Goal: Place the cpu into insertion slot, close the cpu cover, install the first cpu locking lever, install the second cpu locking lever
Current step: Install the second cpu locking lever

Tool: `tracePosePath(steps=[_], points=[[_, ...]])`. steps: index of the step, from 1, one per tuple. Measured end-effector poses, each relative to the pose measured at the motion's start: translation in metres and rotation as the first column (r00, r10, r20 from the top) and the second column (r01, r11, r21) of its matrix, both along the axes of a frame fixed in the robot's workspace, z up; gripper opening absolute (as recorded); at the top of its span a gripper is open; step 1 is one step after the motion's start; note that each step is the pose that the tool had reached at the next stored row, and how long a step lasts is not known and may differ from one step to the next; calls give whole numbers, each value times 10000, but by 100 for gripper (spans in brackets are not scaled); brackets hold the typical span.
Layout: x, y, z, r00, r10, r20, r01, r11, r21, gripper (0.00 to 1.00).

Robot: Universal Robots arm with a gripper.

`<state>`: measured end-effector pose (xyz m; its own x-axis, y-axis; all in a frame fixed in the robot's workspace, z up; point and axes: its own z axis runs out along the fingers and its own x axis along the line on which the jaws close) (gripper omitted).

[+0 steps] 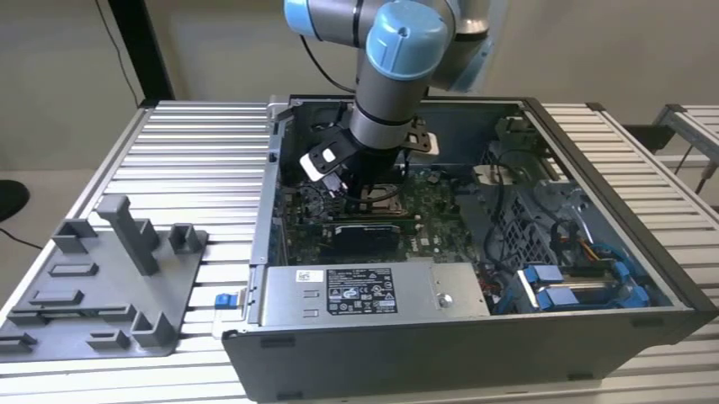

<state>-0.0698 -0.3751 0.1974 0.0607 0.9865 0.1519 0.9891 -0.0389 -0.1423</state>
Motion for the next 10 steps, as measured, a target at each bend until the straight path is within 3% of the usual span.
tracePosePath(steps=[4, 10], points=[[-4, -3, -22, 10000, -1, -2, 1, 10000, -80, 0], [-10, 1, -53, 10000, 0, 5, 0, 9999, -116, 0]])
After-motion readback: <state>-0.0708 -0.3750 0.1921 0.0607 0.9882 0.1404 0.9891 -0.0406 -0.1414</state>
